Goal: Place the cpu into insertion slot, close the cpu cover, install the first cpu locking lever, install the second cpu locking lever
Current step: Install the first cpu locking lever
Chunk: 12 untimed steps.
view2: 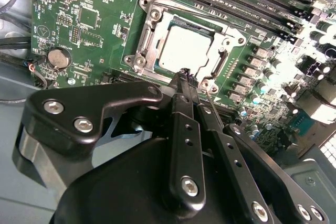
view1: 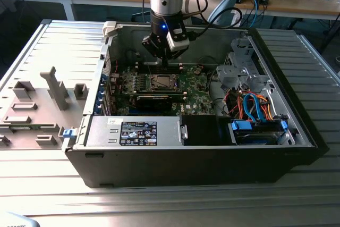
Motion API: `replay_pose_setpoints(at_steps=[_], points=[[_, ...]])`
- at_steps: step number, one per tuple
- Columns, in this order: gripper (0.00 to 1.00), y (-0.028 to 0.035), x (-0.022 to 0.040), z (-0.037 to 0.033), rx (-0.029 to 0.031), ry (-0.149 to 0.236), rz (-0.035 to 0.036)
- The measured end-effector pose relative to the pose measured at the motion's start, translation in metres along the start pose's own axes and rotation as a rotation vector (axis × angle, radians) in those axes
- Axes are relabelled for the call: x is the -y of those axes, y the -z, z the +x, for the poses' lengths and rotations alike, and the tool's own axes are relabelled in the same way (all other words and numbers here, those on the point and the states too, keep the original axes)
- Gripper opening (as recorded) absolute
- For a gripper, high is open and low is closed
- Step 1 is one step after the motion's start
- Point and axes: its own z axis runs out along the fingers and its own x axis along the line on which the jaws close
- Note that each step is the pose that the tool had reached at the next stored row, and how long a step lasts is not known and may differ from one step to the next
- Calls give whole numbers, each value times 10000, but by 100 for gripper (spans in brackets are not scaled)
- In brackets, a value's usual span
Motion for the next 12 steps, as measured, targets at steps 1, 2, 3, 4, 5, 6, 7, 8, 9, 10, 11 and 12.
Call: replay_pose_setpoints(at_steps=[1, 2, 3, 4, 5, 6, 7, 8, 9, 10, 11, 12], points=[[11, 0, 0, 0, 0, 15, 0], [11, 0, 0, 0, 0, 23, -1], [11, 0, 0, 0, -1, 29, -1], [11, 0, 0, 0, -1, 44, -1], [11, 0, 0, 0, -1, 53, -2], [11, 0, 0, 0, -2, 60, -2], [11, 0, 0, 0, -2, 70, -2], [11, 0, 0, 0, -2, 81, -3], [11, 0, 0, 0, -2, 90, -3], [11, 0, 0, 0, -2, 97, -3], [11, 0, 0, 0, -2, 107, -4], [11, 0, 0, 0, -2, 120, -4]])
